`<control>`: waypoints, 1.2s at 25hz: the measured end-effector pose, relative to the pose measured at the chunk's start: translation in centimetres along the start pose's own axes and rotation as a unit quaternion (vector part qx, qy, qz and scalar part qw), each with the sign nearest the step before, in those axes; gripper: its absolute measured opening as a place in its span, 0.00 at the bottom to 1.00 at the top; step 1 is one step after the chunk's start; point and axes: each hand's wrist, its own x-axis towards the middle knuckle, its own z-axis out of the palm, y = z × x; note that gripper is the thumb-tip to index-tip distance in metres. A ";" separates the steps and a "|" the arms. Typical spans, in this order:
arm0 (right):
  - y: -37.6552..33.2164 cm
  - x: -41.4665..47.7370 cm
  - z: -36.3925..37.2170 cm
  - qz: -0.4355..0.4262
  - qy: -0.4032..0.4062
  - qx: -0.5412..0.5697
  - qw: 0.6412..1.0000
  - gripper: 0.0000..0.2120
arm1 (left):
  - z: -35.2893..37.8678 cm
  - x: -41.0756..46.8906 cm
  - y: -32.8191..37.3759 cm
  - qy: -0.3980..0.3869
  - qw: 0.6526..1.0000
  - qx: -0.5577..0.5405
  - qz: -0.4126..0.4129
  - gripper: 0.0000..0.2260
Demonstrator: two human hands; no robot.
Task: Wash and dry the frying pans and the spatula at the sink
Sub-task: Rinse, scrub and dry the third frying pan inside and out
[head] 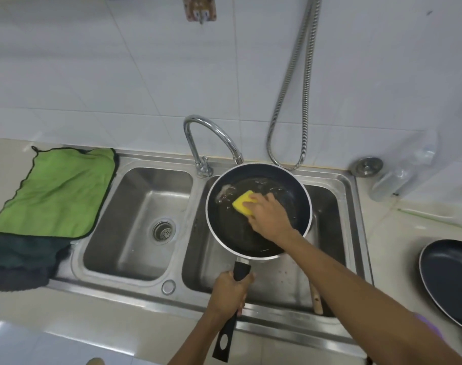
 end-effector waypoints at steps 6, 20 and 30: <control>0.7 -4.6 0.6 -0.014 -0.019 -0.009 1.000 0.21 | -1.1 0.2 0.1 0.004 1.000 0.009 0.009 0.14; -2.0 -1.5 -0.3 0.013 -0.034 0.009 0.999 0.21 | -1.6 -0.6 -0.1 -0.034 0.998 0.047 0.005 0.12; -0.2 -7.7 0.2 0.007 -0.049 -0.038 0.998 0.25 | -2.0 -0.5 -0.6 -0.037 0.999 0.036 -0.007 0.13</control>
